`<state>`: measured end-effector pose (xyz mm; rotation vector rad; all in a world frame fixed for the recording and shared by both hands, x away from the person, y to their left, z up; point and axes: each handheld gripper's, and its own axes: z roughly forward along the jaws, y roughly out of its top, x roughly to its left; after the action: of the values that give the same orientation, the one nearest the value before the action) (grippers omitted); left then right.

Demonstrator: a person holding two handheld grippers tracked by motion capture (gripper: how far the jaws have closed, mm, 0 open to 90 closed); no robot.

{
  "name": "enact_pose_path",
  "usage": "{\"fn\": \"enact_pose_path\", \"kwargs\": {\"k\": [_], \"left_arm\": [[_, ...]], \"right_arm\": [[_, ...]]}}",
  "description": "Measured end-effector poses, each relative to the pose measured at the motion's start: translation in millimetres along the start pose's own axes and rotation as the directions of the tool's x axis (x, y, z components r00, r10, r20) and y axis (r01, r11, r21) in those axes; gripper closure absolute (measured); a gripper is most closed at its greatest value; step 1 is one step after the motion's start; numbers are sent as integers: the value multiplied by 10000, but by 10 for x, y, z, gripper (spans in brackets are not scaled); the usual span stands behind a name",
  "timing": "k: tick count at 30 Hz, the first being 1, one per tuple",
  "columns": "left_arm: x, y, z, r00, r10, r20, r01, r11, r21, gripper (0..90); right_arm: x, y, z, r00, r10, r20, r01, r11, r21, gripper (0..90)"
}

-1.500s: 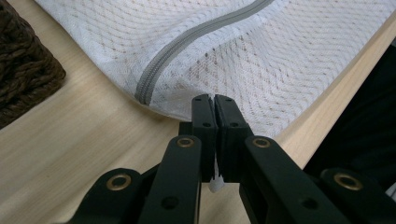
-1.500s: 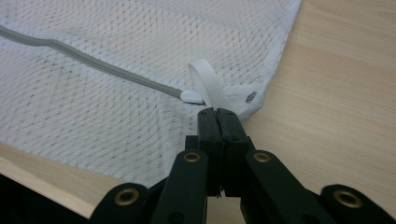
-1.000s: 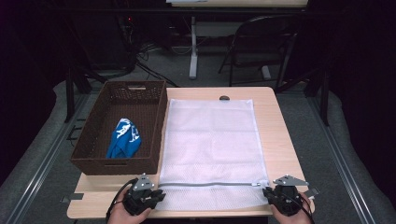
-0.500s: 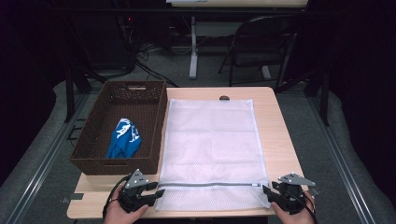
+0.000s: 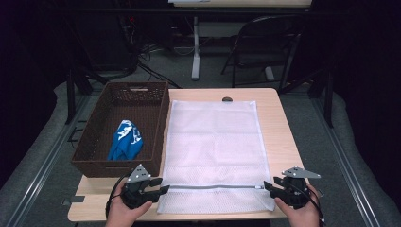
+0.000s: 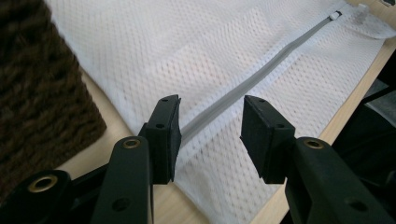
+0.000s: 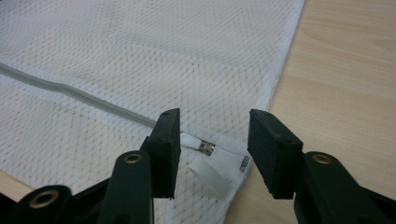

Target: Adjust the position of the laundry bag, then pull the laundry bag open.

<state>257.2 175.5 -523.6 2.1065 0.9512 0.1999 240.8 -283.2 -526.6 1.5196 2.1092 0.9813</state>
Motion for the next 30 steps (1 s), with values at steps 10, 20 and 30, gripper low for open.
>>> {"fn": "enact_pose_path", "kwargs": {"k": [10,20,30], "left_arm": [[-126,321,80,9998,204,23,-204,9997,167,579],[-230,455,258,9990,252,375,-267,9989,393,573],[-375,599,435,9967,484,647,-514,9976,462,569]], "right_arm": [[-33,173,47,9998,-161,77,159,9997,176,565],[-22,69,100,10000,-77,57,76,9999,144,549],[-45,79,128,9998,-76,162,73,9998,175,561]]}}
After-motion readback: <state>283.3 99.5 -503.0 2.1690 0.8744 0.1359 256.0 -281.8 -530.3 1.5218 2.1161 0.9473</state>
